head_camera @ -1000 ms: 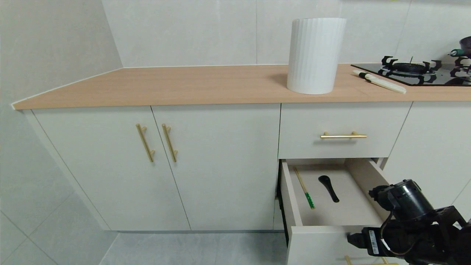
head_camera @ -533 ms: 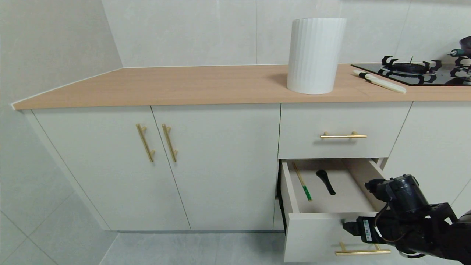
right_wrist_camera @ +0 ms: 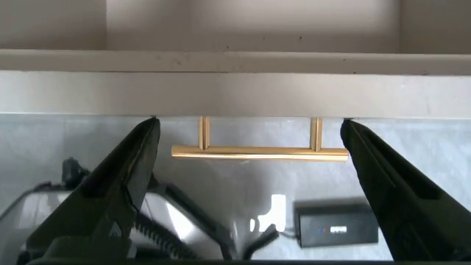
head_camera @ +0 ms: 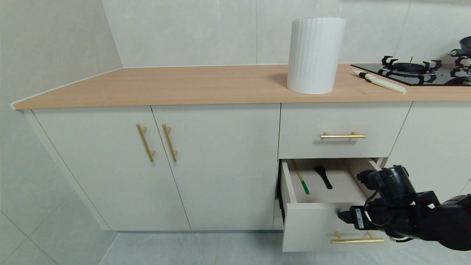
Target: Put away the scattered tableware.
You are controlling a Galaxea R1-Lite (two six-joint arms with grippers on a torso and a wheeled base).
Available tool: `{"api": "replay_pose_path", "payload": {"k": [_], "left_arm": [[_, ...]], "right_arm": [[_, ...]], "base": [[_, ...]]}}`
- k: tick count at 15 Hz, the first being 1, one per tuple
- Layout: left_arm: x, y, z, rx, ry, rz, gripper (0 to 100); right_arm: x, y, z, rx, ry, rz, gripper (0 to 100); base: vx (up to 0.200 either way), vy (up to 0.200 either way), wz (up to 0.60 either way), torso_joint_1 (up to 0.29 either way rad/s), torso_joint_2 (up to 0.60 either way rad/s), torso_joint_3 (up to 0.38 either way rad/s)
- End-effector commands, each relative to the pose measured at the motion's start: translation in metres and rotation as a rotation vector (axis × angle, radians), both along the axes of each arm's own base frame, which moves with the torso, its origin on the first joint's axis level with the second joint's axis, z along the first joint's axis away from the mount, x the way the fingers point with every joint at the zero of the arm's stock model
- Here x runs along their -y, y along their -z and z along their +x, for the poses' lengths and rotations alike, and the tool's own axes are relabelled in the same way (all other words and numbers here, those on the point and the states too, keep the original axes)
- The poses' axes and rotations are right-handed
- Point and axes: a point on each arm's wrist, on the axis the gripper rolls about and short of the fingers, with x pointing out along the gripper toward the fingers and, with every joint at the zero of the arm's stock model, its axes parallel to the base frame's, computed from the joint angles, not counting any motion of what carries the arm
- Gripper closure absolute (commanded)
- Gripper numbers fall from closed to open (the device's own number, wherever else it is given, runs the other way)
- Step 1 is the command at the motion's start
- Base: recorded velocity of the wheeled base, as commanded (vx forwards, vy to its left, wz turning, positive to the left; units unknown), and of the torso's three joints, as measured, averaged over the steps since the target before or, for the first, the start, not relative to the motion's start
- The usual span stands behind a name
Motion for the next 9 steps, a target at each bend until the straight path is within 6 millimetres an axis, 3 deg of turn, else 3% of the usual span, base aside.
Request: {"api": "replay_pose_path", "payload": {"k": [1, 9], "left_arm": [[0.0, 0.0, 0.0, -0.001, -0.001, 0.0, 0], [0.0, 0.0, 0.0, -0.001, -0.001, 0.0, 0]], "right_arm": [[-0.002, 0.002, 0.012, 0.008, 0.001, -0.003, 0], [-0.009, 0.008, 0.051, 0.036, -0.017, -0.016, 0]], "base": [[0.0, 0.0, 0.0, 0.0, 0.0, 0.0], [0.0, 0.0, 0.0, 0.0, 0.0, 0.0]]}}
